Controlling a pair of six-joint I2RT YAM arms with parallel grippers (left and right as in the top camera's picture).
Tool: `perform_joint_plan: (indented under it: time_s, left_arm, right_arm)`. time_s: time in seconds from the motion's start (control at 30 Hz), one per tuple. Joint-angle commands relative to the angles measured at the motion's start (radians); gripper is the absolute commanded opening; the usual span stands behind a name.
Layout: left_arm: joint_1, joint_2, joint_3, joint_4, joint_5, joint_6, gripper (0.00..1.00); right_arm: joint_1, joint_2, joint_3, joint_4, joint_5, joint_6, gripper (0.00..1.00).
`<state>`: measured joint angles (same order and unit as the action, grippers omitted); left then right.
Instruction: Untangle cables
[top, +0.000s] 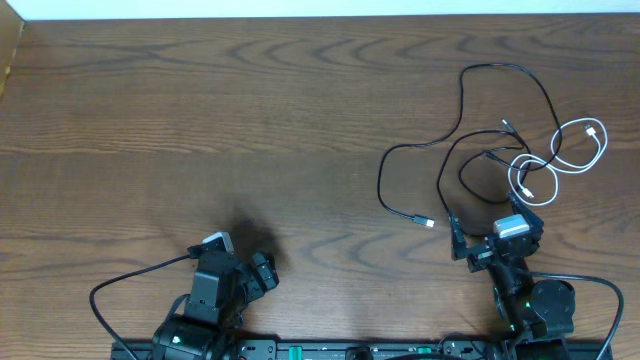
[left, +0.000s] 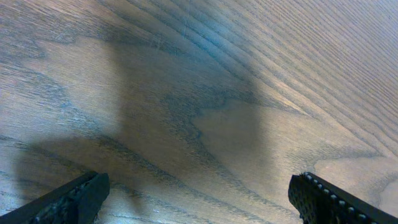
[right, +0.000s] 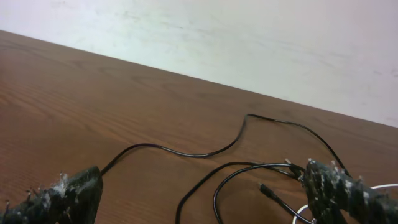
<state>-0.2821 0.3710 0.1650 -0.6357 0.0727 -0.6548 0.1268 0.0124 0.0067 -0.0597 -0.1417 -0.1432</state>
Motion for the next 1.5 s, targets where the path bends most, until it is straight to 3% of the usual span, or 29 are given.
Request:
perform_joint_plan:
  time_s: [0.0,0.13,0.37,0.87,1.2,1.47]
  left_arm:
    - [0.002,-0.023,-0.010,0.004,-0.013,-0.002,0.98]
    - [0.002,-0.073,-0.011,0.051,-0.013,-0.002,0.98]
    - [0.002,-0.176,-0.122,0.490,-0.013,-0.002,0.98]
    - [0.002,-0.370,-0.161,0.913,-0.013,-0.002,0.98]
    - [0.002,-0.370,-0.161,0.769,-0.013,-0.002,0.98]
    - [0.002,-0.368,-0.161,0.570,-0.013,-0.002,0.98]
  right_arm:
    - [0.004,-0.008,-0.001,-0.005,0.004,-0.011,0.99]
    - [0.004,-0.008,-0.001,-0.005,0.004,-0.011,0.99]
    - [-0.002,-0.008,-0.001,-0.005,0.004,-0.011,0.99]
    - [-0.019,-0.008,-0.001,-0.005,0.004,-0.011,0.99]
    - [-0.018,-0.008,-0.001,-0.004,0.004,-0.011,0.99]
    - [-0.002,-0.008,-0.001,-0.005,0.004,-0.011,0.99]
